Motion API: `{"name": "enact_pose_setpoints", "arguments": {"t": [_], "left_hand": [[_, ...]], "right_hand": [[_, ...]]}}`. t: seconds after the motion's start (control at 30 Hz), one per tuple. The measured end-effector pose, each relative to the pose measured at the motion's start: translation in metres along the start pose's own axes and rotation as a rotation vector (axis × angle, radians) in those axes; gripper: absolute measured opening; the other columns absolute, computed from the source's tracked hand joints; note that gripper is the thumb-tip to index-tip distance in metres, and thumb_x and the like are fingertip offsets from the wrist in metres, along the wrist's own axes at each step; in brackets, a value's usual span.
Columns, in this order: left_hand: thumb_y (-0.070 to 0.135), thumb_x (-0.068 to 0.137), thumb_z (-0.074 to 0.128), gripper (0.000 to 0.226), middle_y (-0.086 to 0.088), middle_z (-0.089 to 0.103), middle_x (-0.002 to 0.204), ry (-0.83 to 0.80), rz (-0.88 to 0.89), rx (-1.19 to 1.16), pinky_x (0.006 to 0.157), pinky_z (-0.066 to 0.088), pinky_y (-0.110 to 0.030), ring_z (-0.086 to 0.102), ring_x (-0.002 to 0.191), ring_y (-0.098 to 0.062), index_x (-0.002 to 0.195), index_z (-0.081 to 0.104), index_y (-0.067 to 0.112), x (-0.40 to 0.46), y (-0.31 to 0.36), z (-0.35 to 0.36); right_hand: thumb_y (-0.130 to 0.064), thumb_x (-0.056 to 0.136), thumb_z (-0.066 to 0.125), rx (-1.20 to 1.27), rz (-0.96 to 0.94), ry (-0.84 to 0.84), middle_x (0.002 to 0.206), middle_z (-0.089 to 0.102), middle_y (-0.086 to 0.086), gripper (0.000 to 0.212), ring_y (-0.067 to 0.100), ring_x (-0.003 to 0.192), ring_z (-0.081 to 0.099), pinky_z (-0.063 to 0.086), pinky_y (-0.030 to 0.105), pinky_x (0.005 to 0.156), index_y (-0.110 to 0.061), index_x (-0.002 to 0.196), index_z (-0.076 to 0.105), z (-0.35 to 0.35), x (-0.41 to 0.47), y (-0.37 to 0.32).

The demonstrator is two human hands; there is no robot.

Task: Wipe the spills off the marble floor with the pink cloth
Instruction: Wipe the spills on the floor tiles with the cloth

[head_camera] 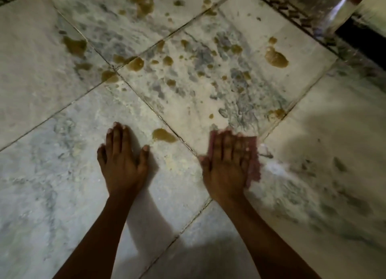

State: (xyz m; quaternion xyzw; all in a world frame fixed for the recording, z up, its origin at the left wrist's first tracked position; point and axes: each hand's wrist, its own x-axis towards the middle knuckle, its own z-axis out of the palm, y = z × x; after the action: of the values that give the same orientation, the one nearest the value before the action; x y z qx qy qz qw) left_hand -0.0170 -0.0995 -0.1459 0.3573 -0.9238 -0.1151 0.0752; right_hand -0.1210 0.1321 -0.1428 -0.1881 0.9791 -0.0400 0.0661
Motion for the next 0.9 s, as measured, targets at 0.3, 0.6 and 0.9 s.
{"name": "enact_pose_setpoints", "arguments": {"t": [0.3, 0.6, 0.9], "left_hand": [[0.06, 0.104, 0.034, 0.081, -0.007, 0.016, 0.181, -0.026, -0.012, 0.024, 0.131, 0.021, -0.057, 0.016, 0.167, -0.028, 0.169, 0.026, 0.013, 0.004, -0.001, 0.001], [0.056, 0.107, 0.034, 0.078, -0.007, 0.01, 0.181, -0.078, -0.035, 0.026, 0.131, 0.02, -0.058, 0.011, 0.168, -0.027, 0.17, 0.024, 0.012, 0.002, 0.005, -0.009], [0.044, 0.109, 0.034, 0.068, -0.005, 0.014, 0.181, -0.062, -0.033, -0.033, 0.133, 0.02, -0.054, 0.015, 0.168, -0.026, 0.17, 0.025, 0.016, 0.0, 0.004, -0.012]], "right_hand": [[-0.058, 0.109, 0.023, -0.006, 0.297, 0.058, 0.179, 0.01, 0.02, 0.076, 0.049, 0.164, 0.009, 0.011, 0.073, 0.126, -0.016, 0.172, 0.013, 0.0, 0.036, -0.015], [-0.063, 0.108, 0.018, -0.116, -0.24, -0.04, 0.18, 0.004, 0.02, 0.075, 0.047, 0.166, 0.001, 0.018, 0.07, 0.127, -0.024, 0.172, 0.015, 0.001, -0.007, 0.021], [-0.057, 0.109, 0.026, -0.042, -0.357, 0.039, 0.18, 0.01, 0.017, 0.07, 0.047, 0.165, 0.007, 0.015, 0.07, 0.129, -0.026, 0.172, 0.016, 0.007, 0.031, -0.069]]}}
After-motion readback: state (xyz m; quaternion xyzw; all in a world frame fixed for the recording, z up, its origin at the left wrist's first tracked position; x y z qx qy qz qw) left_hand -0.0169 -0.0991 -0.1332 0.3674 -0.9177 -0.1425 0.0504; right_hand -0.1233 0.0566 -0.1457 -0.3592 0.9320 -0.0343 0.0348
